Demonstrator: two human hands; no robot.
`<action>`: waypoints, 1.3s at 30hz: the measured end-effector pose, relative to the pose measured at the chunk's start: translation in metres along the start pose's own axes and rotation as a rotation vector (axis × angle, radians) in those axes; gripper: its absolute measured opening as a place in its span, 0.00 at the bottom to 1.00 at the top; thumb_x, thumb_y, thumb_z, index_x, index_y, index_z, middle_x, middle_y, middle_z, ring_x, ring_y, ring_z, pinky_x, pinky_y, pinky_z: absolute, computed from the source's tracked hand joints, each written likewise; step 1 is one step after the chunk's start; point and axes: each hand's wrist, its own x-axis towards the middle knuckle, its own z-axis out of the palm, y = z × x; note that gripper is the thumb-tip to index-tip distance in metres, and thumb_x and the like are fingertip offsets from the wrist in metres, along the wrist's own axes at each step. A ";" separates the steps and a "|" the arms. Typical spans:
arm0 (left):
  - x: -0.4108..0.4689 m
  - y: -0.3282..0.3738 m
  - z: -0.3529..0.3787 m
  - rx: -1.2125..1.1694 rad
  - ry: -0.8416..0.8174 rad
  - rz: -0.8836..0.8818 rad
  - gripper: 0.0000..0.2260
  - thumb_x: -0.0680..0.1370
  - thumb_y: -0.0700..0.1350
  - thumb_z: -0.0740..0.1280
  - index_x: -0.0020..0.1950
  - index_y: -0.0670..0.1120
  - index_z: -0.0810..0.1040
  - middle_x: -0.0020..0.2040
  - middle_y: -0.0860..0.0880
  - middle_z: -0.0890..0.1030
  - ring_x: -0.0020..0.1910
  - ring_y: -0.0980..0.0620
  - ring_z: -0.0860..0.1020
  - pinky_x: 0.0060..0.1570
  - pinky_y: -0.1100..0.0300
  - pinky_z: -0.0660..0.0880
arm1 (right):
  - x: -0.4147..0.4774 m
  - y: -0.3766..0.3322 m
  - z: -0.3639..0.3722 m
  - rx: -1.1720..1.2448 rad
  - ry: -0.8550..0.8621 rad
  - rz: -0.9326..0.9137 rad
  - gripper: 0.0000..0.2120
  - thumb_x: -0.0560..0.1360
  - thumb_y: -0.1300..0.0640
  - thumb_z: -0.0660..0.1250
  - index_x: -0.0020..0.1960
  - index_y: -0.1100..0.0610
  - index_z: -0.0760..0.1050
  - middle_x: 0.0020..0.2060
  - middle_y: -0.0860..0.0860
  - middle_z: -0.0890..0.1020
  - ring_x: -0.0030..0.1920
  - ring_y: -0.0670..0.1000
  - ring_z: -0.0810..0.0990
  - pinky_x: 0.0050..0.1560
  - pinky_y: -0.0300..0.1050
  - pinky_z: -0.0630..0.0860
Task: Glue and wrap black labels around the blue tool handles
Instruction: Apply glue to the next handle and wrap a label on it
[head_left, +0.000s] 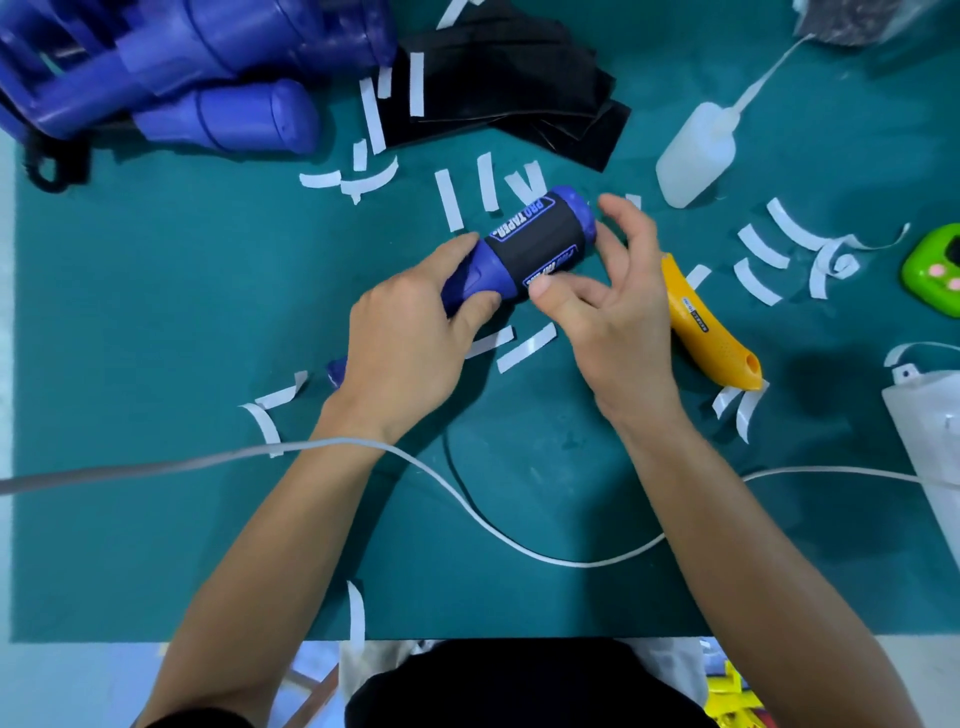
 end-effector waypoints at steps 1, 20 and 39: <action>-0.001 0.000 -0.001 -0.093 -0.034 -0.021 0.20 0.80 0.53 0.71 0.72 0.58 0.75 0.52 0.58 0.85 0.52 0.49 0.81 0.56 0.54 0.77 | 0.001 0.000 0.000 -0.012 -0.017 -0.014 0.32 0.72 0.63 0.75 0.73 0.53 0.68 0.69 0.49 0.77 0.50 0.45 0.84 0.55 0.42 0.80; 0.015 0.003 0.035 -0.930 -0.077 -0.073 0.18 0.76 0.52 0.74 0.65 0.54 0.78 0.31 0.44 0.79 0.29 0.49 0.79 0.30 0.57 0.79 | 0.025 0.006 -0.021 0.237 -0.301 0.047 0.27 0.80 0.68 0.62 0.77 0.55 0.66 0.74 0.56 0.75 0.68 0.54 0.78 0.64 0.50 0.77; 0.016 0.001 0.031 -0.774 -0.101 -0.091 0.26 0.74 0.49 0.69 0.67 0.73 0.72 0.34 0.37 0.79 0.28 0.46 0.75 0.27 0.59 0.73 | 0.017 0.006 -0.014 0.138 -0.305 0.022 0.28 0.77 0.65 0.65 0.75 0.48 0.72 0.73 0.50 0.77 0.72 0.53 0.76 0.75 0.60 0.71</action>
